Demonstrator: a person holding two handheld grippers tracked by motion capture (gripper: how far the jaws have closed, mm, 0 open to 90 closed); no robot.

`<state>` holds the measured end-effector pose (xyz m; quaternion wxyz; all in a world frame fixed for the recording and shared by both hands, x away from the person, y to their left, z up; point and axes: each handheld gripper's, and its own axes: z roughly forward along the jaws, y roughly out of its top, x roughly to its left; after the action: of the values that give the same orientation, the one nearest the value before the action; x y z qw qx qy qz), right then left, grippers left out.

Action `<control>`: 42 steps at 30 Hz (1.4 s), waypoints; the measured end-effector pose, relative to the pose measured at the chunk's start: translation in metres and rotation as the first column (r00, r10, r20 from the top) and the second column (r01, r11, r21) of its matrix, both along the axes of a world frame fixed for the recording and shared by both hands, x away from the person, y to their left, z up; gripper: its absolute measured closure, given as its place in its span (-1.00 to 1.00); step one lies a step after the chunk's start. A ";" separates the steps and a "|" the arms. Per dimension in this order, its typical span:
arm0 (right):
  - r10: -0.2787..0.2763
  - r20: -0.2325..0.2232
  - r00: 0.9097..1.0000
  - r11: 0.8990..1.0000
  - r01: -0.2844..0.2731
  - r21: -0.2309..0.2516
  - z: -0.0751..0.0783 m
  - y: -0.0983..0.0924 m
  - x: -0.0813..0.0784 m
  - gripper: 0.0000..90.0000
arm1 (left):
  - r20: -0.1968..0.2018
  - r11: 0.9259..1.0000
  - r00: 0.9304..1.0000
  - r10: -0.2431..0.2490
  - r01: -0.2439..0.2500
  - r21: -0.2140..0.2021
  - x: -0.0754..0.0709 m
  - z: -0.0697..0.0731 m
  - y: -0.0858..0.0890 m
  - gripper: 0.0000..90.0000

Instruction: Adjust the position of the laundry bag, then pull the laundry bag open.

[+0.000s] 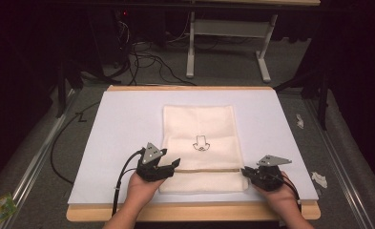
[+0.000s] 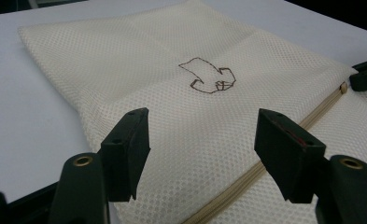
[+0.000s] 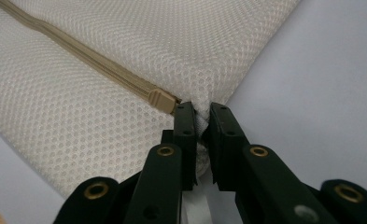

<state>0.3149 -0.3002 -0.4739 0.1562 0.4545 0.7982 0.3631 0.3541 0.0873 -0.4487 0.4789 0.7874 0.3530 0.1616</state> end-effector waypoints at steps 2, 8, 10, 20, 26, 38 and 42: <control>0.002 0.003 1.000 1.000 -0.002 0.004 0.002 -0.001 0.000 0.86 | 0.003 1.000 1.000 -0.003 0.003 0.004 0.000 0.000 0.001 -0.21; -0.002 0.022 1.000 1.000 0.002 0.011 0.006 0.001 -0.003 0.87 | 0.029 1.000 1.000 -0.006 0.006 -0.013 -0.005 0.003 -0.001 -0.26; 0.009 0.023 1.000 1.000 -0.009 0.014 0.005 0.001 -0.003 0.87 | 0.039 1.000 0.999 -0.010 0.011 -0.017 -0.005 0.003 -0.004 -0.26; 0.021 0.062 0.998 0.999 -0.024 0.047 0.015 -0.002 -0.006 0.87 | -0.034 0.998 0.999 -0.019 0.017 -0.053 0.002 -0.004 -0.033 -0.17; 0.024 0.069 0.997 0.998 -0.027 0.055 0.015 -0.001 -0.009 0.87 | -0.047 0.989 0.991 -0.125 0.121 -0.081 -0.011 -0.002 -0.070 0.00; 0.038 0.109 0.993 0.998 -0.043 0.049 0.024 0.002 -0.010 0.87 | -0.111 0.960 0.957 -0.268 0.257 -0.108 -0.021 -0.013 -0.127 0.33; 0.043 0.124 0.991 0.997 -0.050 0.056 0.025 0.003 -0.011 0.87 | -0.123 0.956 0.950 -0.285 0.274 -0.105 -0.020 -0.019 -0.140 0.44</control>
<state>0.3043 -0.2974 -0.4490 0.1829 0.4169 0.7865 0.4173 0.3341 -0.0526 -0.4674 0.5054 0.8171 0.2766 0.0222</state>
